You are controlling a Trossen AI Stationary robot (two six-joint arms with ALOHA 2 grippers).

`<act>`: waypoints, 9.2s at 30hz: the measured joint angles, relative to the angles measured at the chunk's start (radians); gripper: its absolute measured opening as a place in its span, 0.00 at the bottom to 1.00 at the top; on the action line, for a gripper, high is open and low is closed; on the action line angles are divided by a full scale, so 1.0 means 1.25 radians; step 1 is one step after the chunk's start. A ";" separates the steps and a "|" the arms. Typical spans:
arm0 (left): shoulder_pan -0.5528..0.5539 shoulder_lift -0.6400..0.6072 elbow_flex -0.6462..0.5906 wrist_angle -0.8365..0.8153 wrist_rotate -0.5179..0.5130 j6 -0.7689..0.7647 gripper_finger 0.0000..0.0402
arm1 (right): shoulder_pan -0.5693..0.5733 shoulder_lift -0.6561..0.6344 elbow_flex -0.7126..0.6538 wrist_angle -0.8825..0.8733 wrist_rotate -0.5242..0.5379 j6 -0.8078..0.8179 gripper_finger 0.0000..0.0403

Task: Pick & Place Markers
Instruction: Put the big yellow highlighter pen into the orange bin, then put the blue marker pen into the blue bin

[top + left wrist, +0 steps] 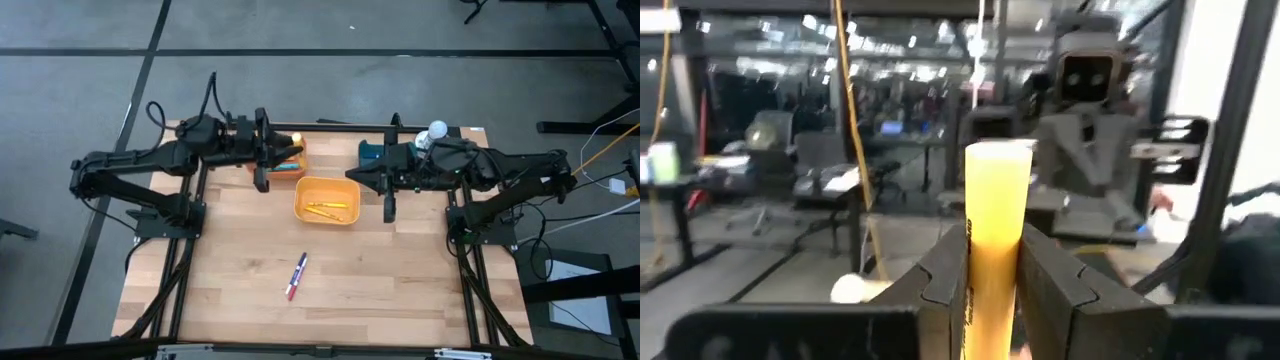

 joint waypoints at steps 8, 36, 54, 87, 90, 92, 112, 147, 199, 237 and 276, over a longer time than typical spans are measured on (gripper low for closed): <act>0.103 0.002 0.137 -0.244 0.034 0.062 0.15 | 0.000 0.000 0.000 -0.024 0.000 0.000 0.01; 0.349 0.100 0.193 -0.522 0.101 0.218 0.15 | 0.000 0.000 0.000 -0.045 0.000 0.010 0.01; 0.412 0.244 0.193 -0.668 0.118 0.341 0.15 | 0.000 0.000 0.000 -0.113 -0.002 0.045 0.01; 0.434 0.503 0.185 -0.761 0.098 0.410 0.15 | 0.000 0.000 0.000 -0.126 -0.023 0.060 0.01; 0.435 0.515 0.170 -0.759 0.100 0.413 0.15 | 0.000 0.000 0.000 -0.127 -0.024 0.060 0.01; 0.435 0.521 0.161 -0.761 0.101 0.414 0.15 | 0.000 0.000 0.000 -0.127 -0.023 0.060 0.01; 0.430 0.593 0.155 -0.766 0.119 0.484 0.15 | 0.000 0.000 0.000 -0.128 -0.024 0.057 0.01; 0.431 0.634 0.155 -0.760 0.117 0.475 0.30 | -0.001 0.000 0.000 -0.127 -0.024 0.057 0.01; 0.430 0.520 0.156 -0.849 0.075 0.338 0.00 | -0.001 0.000 0.000 -0.126 -0.037 0.043 0.01; 0.009 0.209 0.156 -0.837 -0.007 -0.054 0.00 | 0.000 -0.079 0.000 -0.276 -0.070 0.035 0.00; -0.253 0.210 0.156 -0.692 -0.062 -0.329 0.01 | 0.000 -0.413 -0.326 -0.196 -0.107 0.001 0.00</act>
